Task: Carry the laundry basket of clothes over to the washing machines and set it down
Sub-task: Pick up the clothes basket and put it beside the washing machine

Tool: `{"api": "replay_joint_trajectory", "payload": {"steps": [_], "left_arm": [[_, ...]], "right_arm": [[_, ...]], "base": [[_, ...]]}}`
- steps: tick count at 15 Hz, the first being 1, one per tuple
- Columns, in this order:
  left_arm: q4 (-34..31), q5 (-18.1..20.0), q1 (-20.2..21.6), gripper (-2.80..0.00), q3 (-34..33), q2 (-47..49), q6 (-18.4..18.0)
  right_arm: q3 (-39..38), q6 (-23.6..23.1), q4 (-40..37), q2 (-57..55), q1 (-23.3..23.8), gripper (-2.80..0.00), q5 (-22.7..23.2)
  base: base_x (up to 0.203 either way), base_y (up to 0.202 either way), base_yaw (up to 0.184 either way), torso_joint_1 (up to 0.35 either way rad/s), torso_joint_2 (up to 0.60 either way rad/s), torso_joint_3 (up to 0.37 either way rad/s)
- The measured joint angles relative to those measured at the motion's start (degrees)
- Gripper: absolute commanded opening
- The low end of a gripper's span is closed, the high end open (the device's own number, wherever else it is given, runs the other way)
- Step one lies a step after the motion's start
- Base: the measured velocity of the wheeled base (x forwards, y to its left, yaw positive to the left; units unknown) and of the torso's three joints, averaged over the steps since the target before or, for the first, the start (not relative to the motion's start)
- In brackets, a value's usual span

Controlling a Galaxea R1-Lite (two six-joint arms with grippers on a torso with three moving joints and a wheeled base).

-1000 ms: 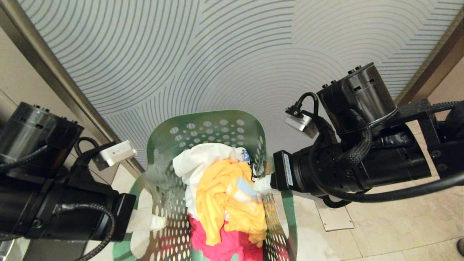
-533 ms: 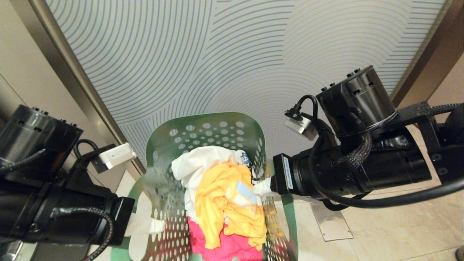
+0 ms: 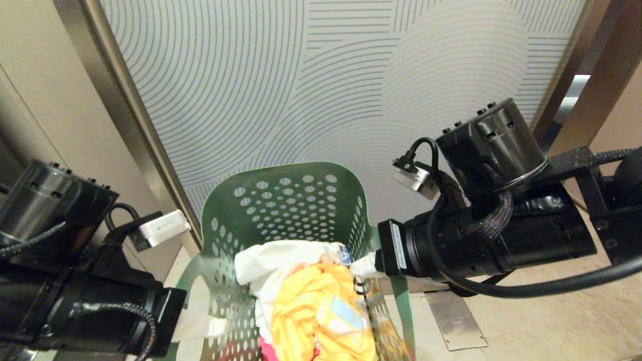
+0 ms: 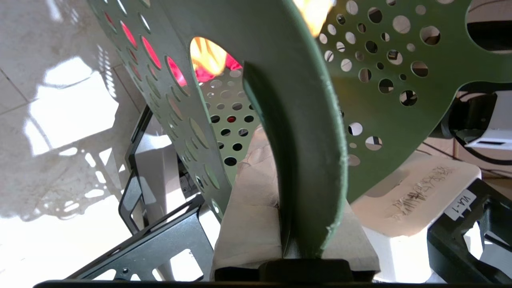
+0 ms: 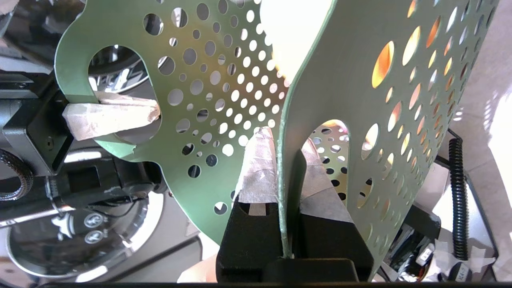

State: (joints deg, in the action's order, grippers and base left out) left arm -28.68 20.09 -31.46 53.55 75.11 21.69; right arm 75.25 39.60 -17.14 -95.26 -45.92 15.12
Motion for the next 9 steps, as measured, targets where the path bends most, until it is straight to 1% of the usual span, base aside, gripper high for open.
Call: {"api": "replay_joint_trajectory", "payload": {"steps": [3,9], "left_arm": [[0.7,-0.1,-0.2,-2.80,-0.5,0.0,-0.2],[0.7,-0.1,-0.5,-2.80,-1.3,0.1,-0.4]], "right_arm": [[0.0,0.1,0.2,0.0,0.0,-2.80,0.5],[-1.9,-1.0,0.4,-0.2,-0.4,-2.80,0.1]], "base": [[0.000,0.000,0.000,0.001,0.00,0.099],[0.000,0.000,0.000,0.000,0.00,0.005]]}}
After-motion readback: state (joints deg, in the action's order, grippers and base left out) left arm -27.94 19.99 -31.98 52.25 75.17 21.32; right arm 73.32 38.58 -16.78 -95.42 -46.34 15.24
